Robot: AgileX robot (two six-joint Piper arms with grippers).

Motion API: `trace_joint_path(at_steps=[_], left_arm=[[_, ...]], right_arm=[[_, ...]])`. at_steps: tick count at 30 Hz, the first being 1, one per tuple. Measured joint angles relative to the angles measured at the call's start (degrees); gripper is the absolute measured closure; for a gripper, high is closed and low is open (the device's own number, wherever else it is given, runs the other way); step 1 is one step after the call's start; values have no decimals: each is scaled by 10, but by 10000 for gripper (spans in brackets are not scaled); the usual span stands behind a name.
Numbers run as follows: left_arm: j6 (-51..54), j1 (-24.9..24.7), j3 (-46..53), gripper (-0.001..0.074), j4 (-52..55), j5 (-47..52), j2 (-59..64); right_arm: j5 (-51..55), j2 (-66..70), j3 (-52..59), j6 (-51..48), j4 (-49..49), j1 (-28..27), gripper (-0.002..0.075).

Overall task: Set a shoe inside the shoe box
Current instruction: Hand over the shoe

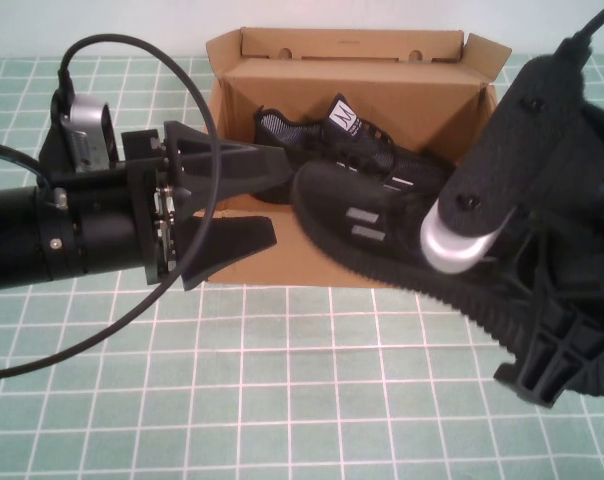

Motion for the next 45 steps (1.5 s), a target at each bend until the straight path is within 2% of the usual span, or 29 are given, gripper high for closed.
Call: trace_joint_path(at_steps=[27, 38, 45], left_arm=[[-3, 0, -4, 64, 0, -54, 21], [-5, -84, -77, 64, -2, -56, 92], [1, -97, -107, 72, -2, -77, 104]], right_arm=[[-63, -1, 0, 8, -5, 0, 726], [-61, -1, 0, 8, -3, 0, 726], [-31, -1, 0, 8, -3, 0, 726]])
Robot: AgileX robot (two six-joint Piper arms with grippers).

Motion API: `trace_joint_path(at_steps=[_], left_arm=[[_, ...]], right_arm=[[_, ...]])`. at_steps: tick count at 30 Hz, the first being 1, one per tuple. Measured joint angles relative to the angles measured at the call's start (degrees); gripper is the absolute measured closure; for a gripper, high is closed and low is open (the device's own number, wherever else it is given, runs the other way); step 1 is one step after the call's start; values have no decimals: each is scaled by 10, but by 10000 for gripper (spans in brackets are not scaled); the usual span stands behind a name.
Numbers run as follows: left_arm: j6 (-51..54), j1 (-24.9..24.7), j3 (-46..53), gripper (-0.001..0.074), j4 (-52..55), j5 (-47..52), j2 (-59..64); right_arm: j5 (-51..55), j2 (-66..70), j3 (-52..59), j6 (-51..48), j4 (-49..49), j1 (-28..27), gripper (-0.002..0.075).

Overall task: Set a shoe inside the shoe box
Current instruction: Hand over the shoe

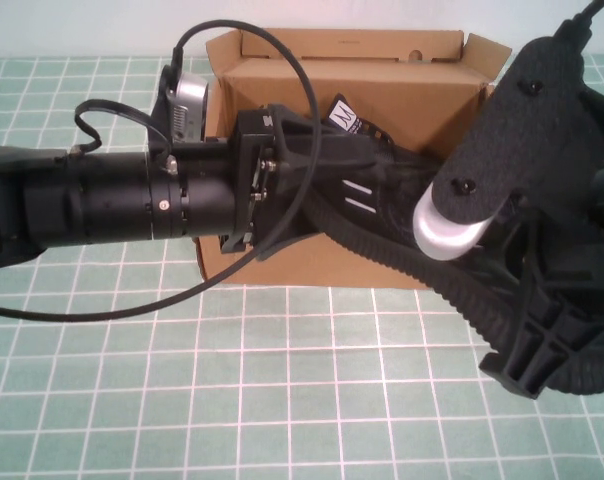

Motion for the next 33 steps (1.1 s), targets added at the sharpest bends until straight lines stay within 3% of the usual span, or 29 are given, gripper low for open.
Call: trace_joint_path(at_steps=[3, 10, 14, 24, 27, 33], left_arm=[[0, 0, 0, 136, 0, -16, 1], [5, 0, 0, 430, 0, -29, 1], [24, 0, 0, 558, 0, -27, 2], [55, 0, 0, 586, 0, -25, 2], [60, 0, 0, 589, 3, -25, 2], [75, 0, 0, 590, 25, -27, 3]], right_arm=[[12, 0, 0, -3, 0, 0, 726], [17, 0, 0, -19, 20, 0, 726], [18, 0, 0, -20, 26, 0, 726], [21, 0, 0, 33, 30, 0, 715], [22, 0, 0, 48, 34, 0, 610], [22, 0, -1, 80, 61, 0, 223]])
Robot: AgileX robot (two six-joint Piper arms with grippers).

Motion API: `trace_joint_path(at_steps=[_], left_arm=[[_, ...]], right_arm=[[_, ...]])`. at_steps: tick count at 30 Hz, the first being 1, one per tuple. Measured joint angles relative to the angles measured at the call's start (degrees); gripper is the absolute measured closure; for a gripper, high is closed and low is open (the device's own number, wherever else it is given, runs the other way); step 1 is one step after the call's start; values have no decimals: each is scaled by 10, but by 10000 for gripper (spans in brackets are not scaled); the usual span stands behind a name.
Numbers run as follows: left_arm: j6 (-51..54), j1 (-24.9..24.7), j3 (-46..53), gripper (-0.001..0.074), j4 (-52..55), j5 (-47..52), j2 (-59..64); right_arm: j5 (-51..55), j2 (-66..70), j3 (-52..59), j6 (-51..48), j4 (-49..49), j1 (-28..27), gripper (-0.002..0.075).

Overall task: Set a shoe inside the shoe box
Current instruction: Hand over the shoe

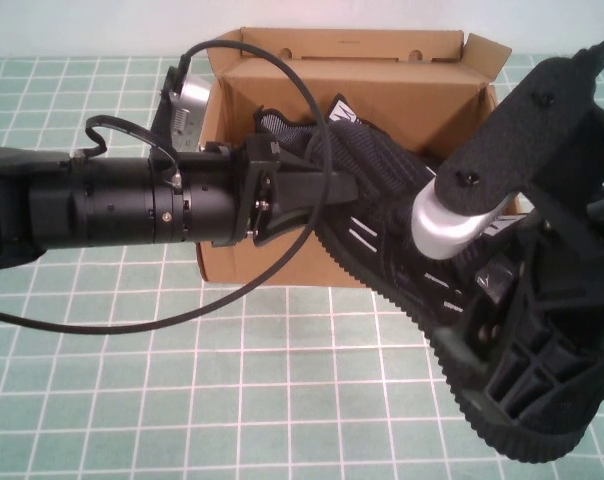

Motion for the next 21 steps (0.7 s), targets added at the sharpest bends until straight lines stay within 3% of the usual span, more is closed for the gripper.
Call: trace_joint_path(at_steps=[2, 5, 21], left_arm=[[4, 0, 0, 590, 0, -2, 0], [13, 0, 0, 590, 0, -10, 0], [69, 0, 2, 591, 0, -55, 0]], right_arm=[[0, 0, -1, 9, 10, 0, 157], [0, -1, -1, 55, 7, 0, 122], [2, -189, 17, 511, -135, 0, 110]])
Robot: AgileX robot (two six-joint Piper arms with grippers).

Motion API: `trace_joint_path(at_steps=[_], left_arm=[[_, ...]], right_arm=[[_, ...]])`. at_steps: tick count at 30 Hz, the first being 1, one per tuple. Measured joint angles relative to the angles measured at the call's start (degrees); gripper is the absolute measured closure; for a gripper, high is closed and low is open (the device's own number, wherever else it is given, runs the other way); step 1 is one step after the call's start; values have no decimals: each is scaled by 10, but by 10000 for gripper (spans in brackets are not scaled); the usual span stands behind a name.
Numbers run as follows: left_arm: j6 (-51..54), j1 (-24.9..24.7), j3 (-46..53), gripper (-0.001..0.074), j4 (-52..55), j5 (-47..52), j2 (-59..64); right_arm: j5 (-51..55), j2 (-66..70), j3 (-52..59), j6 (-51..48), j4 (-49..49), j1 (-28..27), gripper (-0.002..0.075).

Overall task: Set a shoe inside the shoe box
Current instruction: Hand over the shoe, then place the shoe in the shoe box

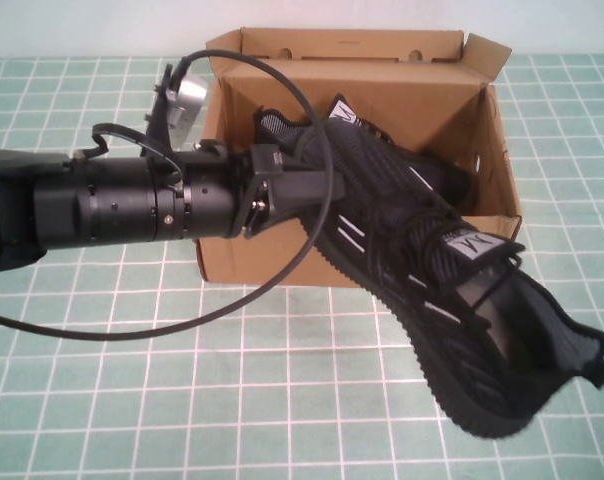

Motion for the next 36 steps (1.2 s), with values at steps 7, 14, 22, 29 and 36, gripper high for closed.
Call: trace_joint_path(at_steps=[7, 14, 22, 29, 36], left_arm=[[2, 0, 1, 591, -4, -80, -29], [5, 0, 2, 591, -10, -91, -41], [5, 0, 3, 591, -10, -81, -41], [5, 0, 3, 591, -10, -62, -41], [5, 0, 3, 591, -9, -52, -41]], right_arm=[[-97, -39, 158, 222, -21, 0, 110], [-297, -30, 246, 536, -171, 0, 110], [-360, 23, 257, 720, -276, 0, 110], [-389, 81, 257, 776, -292, 0, 110], [-383, 102, 257, 819, -334, 0, 110]])
